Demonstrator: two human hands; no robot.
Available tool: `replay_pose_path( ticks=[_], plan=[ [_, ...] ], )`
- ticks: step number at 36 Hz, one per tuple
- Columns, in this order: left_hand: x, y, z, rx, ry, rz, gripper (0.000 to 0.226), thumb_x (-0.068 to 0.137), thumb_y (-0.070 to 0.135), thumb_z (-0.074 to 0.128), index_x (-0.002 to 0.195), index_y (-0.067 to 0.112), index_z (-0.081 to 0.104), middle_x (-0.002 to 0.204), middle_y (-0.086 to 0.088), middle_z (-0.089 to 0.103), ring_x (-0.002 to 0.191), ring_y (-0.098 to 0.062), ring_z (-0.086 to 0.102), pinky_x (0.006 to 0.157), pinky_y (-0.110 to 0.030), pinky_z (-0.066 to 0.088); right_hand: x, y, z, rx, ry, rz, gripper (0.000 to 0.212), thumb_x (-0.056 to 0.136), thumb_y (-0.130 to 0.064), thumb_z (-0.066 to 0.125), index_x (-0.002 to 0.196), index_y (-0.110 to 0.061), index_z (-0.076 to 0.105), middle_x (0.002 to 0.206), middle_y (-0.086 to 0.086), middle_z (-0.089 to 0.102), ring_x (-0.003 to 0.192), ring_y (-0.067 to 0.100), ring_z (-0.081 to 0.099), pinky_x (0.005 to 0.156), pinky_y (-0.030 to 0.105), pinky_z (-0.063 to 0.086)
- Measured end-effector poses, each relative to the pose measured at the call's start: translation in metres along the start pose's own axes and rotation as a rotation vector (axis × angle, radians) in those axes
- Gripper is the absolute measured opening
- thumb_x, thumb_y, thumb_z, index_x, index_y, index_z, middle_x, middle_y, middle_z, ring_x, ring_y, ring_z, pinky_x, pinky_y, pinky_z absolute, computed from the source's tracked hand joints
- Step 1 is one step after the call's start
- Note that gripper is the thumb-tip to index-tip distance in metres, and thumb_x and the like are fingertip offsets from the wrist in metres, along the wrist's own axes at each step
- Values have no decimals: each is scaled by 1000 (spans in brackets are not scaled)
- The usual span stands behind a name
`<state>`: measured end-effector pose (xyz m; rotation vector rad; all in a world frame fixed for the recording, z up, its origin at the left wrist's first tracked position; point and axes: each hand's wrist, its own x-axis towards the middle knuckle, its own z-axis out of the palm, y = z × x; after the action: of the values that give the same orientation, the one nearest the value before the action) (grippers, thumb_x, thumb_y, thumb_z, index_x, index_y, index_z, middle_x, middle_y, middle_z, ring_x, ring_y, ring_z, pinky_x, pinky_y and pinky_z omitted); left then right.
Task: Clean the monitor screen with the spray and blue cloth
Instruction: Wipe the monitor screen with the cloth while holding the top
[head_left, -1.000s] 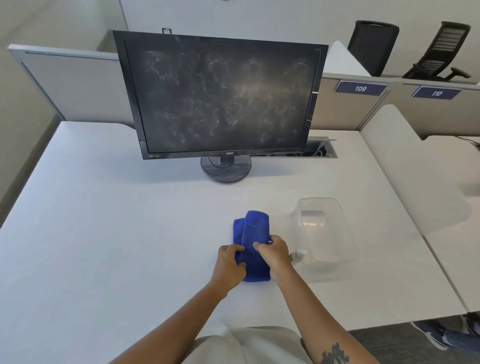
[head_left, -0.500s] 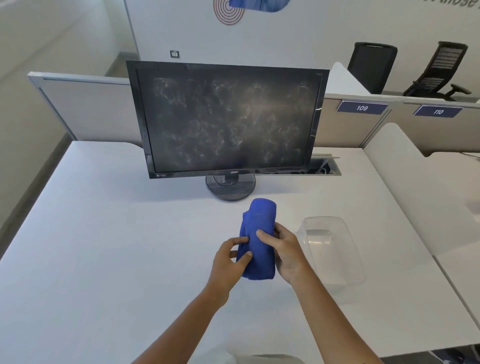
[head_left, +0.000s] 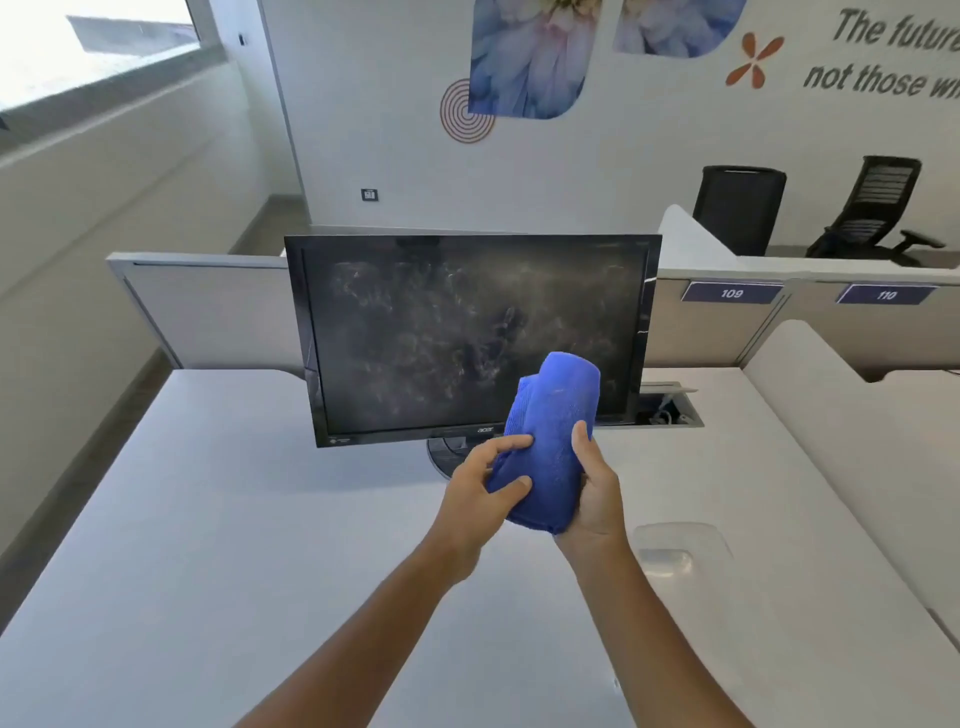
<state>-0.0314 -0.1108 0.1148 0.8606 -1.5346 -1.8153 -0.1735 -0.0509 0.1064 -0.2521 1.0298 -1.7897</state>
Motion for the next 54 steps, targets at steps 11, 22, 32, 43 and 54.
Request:
replay_pose_path(
  ticks=[11, 22, 32, 43, 54],
  plan=[
    [82, 70, -46, 792, -211, 361, 54, 99, 18, 74, 151, 21, 61, 151, 6, 63, 133, -11, 60, 116, -30, 47, 52, -22, 22, 139, -82, -28, 79, 103, -71, 53, 138, -2, 71, 134, 27, 72, 116, 44, 73, 101, 63, 58],
    [205, 188, -198, 1322, 319, 623, 46, 103, 31, 66, 148, 32, 61, 158, 1, 54, 151, -30, 37, 119, -59, 23, 118, -88, 23, -22, 265, -413, 40, 109, -59, 54, 142, -40, 66, 139, -7, 75, 130, 22, 71, 108, 47, 58],
    [252, 227, -233, 1300, -263, 318, 42, 116, 32, 42, 155, 39, 53, 164, 11, 50, 154, -15, 41, 129, -39, 26, 203, -122, 31, -702, 595, -928, 53, 114, -33, 51, 161, -10, 50, 168, 8, 45, 152, 24, 46, 124, 27, 41],
    [266, 205, -247, 1169, -267, 270, 50, 114, 18, 51, 149, 53, 57, 155, 26, 55, 146, -3, 48, 126, -31, 31, 255, -59, 58, -1377, 597, -1074, 55, 118, -37, 32, 170, -17, 35, 179, 13, 24, 166, 43, 15, 132, 69, 16],
    [259, 214, -233, 943, -249, 147, 60, 105, 71, 27, 135, 46, 73, 148, 10, 67, 140, -18, 58, 128, -44, 33, 236, 87, 199, -1723, -305, -1475, 51, 114, -40, 51, 163, -25, 49, 177, 3, 33, 168, 32, 15, 132, 65, 13]
  ],
)
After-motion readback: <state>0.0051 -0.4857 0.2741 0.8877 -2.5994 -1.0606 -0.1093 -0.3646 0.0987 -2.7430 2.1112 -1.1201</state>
